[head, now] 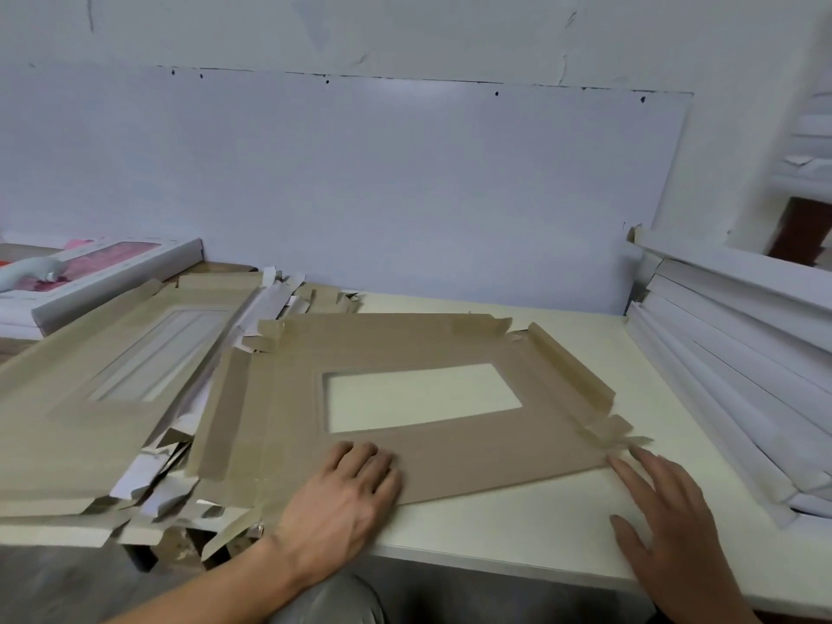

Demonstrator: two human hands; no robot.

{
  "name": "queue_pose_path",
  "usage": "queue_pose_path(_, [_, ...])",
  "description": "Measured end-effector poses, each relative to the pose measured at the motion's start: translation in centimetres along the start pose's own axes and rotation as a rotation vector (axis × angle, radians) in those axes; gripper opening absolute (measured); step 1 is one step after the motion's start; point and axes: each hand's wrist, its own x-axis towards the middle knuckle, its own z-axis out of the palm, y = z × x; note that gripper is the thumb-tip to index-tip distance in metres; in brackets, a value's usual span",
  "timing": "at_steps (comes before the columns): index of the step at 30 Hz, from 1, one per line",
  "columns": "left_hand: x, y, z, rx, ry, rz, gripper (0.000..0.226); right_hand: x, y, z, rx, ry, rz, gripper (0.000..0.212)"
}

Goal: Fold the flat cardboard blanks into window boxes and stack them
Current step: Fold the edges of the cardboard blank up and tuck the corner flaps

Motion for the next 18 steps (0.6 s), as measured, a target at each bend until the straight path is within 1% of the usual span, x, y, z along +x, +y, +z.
queue_pose_path(4, [-0.1,-0.1,0.2,-0.015,0.028,0.063,0.032,-0.1,0.1,0.1,-0.12,-0.004,-0.141,0.055])
queue_pose_path(6, [-0.1,-0.1,0.3,-0.019,0.047,0.112,0.03,0.0,-0.3,0.1,-0.149,-0.044,-0.191,0.06])
queue_pose_path(8, [-0.1,0.0,0.3,-0.025,0.065,0.163,0.028,0.0,-0.6,-0.1,-0.173,-0.022,-0.215,0.041])
queue_pose_path(9, [-0.1,0.0,0.2,-0.034,0.071,0.183,0.028,0.0,-0.9,-0.4,-0.181,-0.031,-0.207,0.041])
queue_pose_path(10, [-0.1,0.1,0.1,-0.044,0.081,0.2,0.028,0.0,-0.9,-0.4,-0.181,-0.063,-0.206,0.051])
queue_pose_path(11, [-0.1,0.1,0.0,-0.057,0.079,0.208,0.027,0.0,-1.0,-0.6,-0.171,-0.091,-0.213,0.059])
queue_pose_path(13, [0.0,0.1,-0.2,-0.086,0.049,0.205,0.024,-0.1,-1.1,-1.0,-0.117,-0.149,-0.227,0.06])
queue_pose_path(16, [0.1,0.0,-0.4,-0.133,0.011,0.183,0.016,0.2,-0.9,-1.5,0.01,-0.275,-0.23,0.049])
queue_pose_path(18, [0.1,-0.1,-0.3,-0.155,0.0,0.172,0.027,0.4,-0.6,-2.0,0.093,-0.336,-0.245,0.035])
